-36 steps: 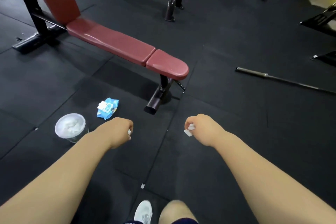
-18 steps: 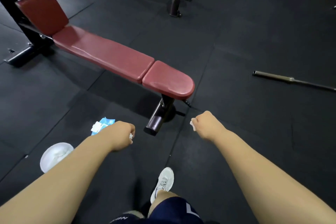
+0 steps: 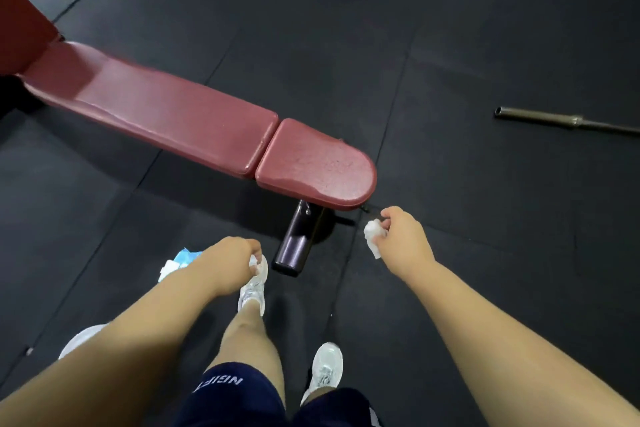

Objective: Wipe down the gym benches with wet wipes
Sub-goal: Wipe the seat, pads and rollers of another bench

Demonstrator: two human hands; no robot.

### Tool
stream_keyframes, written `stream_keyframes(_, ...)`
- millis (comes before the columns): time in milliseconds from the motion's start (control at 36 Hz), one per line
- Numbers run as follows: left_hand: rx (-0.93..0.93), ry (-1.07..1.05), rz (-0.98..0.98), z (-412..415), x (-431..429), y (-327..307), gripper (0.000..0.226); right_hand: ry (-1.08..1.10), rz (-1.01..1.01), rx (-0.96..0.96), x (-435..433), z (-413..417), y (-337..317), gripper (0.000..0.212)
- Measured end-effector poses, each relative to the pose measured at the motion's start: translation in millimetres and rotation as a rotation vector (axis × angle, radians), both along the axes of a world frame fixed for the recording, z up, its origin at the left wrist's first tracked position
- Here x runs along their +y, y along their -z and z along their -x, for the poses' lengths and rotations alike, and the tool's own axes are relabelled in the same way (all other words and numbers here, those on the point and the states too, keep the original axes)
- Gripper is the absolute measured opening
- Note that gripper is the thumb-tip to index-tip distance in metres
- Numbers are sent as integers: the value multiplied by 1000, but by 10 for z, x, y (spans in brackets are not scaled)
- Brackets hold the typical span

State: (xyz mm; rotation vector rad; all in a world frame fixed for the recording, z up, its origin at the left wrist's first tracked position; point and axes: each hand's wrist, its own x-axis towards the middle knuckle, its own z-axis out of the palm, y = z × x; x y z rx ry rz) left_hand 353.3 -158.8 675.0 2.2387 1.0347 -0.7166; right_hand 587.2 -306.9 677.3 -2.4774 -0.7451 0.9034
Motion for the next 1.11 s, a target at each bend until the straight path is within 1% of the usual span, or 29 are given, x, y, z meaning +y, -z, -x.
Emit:
stream_keyframes(83,7,38,24,-184,491,197,8,38,30,-32,305,-116,267,19)
stream_keyframes(111,16,56,35,-250,658,261,7,60,46,-41,402,-140,339,18)
stream_keyframes(194,33,122,59,-436,1143,441,7,200,101,-2,702,-193,560,23)
stream_keyframes(250,58,188,59,-594,1436,554,8,318,103,39,879,-236,727,22)
stream_keyframes(361,98,266,86,-962,1888,900,10,417,64,87,1142,-358,1134,19)
stream_keyframes(417,101,299,98,-1121,1974,1076,8,401,57,89,1197,-406,1289,21)
stream_keyframes(528,102,372,135,-1472,2090,1681,23,416,91,26,1325,-623,1832,17)
stream_keyframes(583,50,402,135,-1615,2114,1986,21,444,73,-19,1363,-776,2126,15)
stream_keyframes(639,35,415,128,-1771,2127,2240,16,495,33,-29,1409,-951,2384,15)
stream_keyframes(722,33,384,114,-1999,2138,2526,7,538,-17,-72,1490,-1217,2722,21)
stream_keyframes(778,29,361,105,-2130,2160,2676,18,555,-43,-94,1569,-1388,2906,25)
stream_keyframes(861,5,348,47,-2357,2193,2858,27,604,-84,-127,1698,-1618,3154,22)
stream_keyframes(972,-67,286,-76,-2593,2248,3008,24,664,-57,-218,1918,-1733,3386,12)
stream_keyframes(1028,-89,239,-85,-2665,2284,3037,20,606,-60,-275,2067,-1652,3436,11)
stream_keyframes(1111,-74,179,-70,-2718,2339,3047,27,252,-116,-294,2273,-1360,3515,14)
